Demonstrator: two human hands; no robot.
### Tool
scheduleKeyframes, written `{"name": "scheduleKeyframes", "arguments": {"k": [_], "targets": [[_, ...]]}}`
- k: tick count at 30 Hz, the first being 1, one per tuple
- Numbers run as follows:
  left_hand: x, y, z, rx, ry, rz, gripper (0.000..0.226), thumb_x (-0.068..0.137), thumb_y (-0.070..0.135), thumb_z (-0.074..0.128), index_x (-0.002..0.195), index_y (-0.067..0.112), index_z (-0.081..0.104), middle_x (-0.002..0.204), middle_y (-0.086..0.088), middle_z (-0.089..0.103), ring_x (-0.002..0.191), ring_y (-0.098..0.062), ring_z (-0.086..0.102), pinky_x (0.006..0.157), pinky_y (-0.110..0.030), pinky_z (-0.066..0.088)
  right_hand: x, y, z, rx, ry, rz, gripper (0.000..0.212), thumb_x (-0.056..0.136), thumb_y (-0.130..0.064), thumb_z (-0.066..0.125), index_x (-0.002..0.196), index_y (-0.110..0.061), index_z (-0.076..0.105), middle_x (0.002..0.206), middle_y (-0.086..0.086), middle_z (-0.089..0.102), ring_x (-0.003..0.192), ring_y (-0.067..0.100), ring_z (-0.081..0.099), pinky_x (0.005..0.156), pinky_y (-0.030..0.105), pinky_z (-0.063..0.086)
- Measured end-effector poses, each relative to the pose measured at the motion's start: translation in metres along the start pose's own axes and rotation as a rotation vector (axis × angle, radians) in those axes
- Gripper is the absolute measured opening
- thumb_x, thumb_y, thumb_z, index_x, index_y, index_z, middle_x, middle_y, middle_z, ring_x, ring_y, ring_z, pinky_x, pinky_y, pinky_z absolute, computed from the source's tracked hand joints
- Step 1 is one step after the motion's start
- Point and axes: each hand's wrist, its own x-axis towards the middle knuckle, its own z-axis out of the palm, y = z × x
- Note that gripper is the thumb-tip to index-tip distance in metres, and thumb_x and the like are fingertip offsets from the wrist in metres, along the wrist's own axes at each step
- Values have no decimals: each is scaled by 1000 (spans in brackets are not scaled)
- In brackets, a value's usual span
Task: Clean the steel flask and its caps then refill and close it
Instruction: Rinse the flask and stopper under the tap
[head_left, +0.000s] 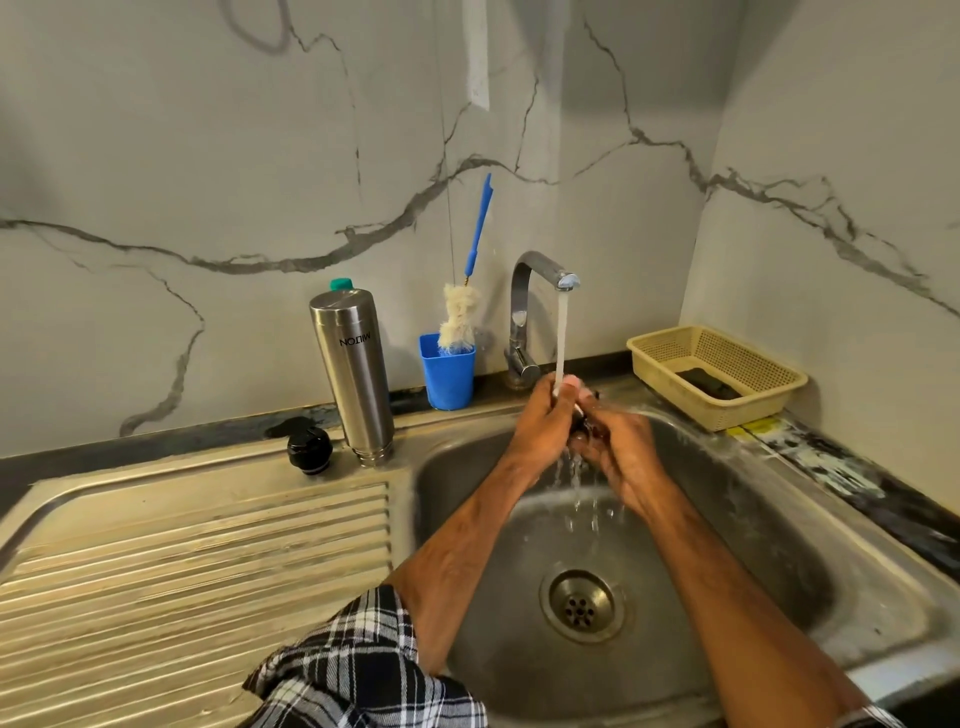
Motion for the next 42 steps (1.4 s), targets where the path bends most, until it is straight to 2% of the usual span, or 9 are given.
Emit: {"name": "scheduleKeyframes", "arguments": {"k": [5, 11, 14, 19, 21, 25, 30, 36, 42], "targets": [[-10, -9, -4, 95, 26, 107, 46, 104, 21, 55, 148, 17, 44, 132, 1, 60, 117, -6, 59, 96, -17, 49, -1, -2, 2, 319, -66, 218, 48, 96, -34, 62, 128, 1, 58, 117, 23, 70, 109, 32, 70, 94, 41, 57], [-7, 3, -25, 159, 84, 95, 56, 92, 35, 74, 141, 18, 53, 120, 7, 63, 104, -3, 61, 91, -20, 52, -8, 0, 16, 474, -172, 367, 52, 100, -41, 53, 131, 1, 57, 124, 25, 67, 113, 32, 68, 94, 44, 55], [-4, 6, -28, 195, 26, 41, 42, 95, 39, 68, 129, 17, 60, 112, 0, 70, 100, -12, 69, 91, -30, 57, -8, -1, 17, 469, -196, 384, 53, 102, -42, 48, 128, 3, 57, 123, 26, 66, 112, 33, 68, 95, 45, 54], [-3, 5, -25, 304, 73, 77, 28, 103, 32, 56, 120, 10, 60, 104, -4, 72, 87, -7, 70, 73, -18, 57, -5, 2, 18, 501, -162, 342, 48, 102, -37, 50, 130, 0, 57, 123, 24, 67, 112, 32, 68, 93, 46, 55], [-6, 6, -25, 348, 113, 101, 25, 105, 23, 53, 124, 9, 60, 110, -5, 71, 86, -6, 67, 81, -22, 59, -2, 4, 17, 481, -143, 309, 44, 99, -33, 57, 128, 0, 59, 123, 23, 67, 113, 33, 67, 90, 44, 58], [-23, 3, -28, 521, 201, 215, 41, 100, 11, 59, 141, 16, 57, 126, 5, 67, 108, -3, 62, 93, -13, 50, 0, 9, 17, 402, -138, 217, 42, 93, -17, 67, 131, 0, 59, 124, 22, 67, 109, 31, 69, 85, 40, 61], [-35, -9, -32, 827, 163, 80, 5, 91, 23, 70, 88, 19, 71, 77, 5, 67, 74, -14, 65, 76, -39, 61, 7, 15, 19, -126, 121, -8, 50, 79, -17, 82, 126, -15, 65, 112, 11, 72, 97, 24, 73, 71, 30, 62], [-39, -13, -45, 943, 103, -81, 15, 89, 21, 71, 102, 15, 69, 93, 0, 64, 88, -18, 63, 80, -34, 58, 8, 22, 24, -704, 198, -209, 75, 70, -31, 89, 137, -20, 57, 132, 3, 60, 123, 21, 55, 104, 44, 50], [-36, -10, -48, 892, 99, -66, 11, 90, 16, 69, 100, 14, 74, 95, -1, 70, 87, -16, 64, 75, -29, 56, 4, 19, 26, -799, 189, -286, 66, 69, -31, 90, 128, -16, 63, 118, -1, 65, 113, 16, 59, 99, 33, 51]]}}
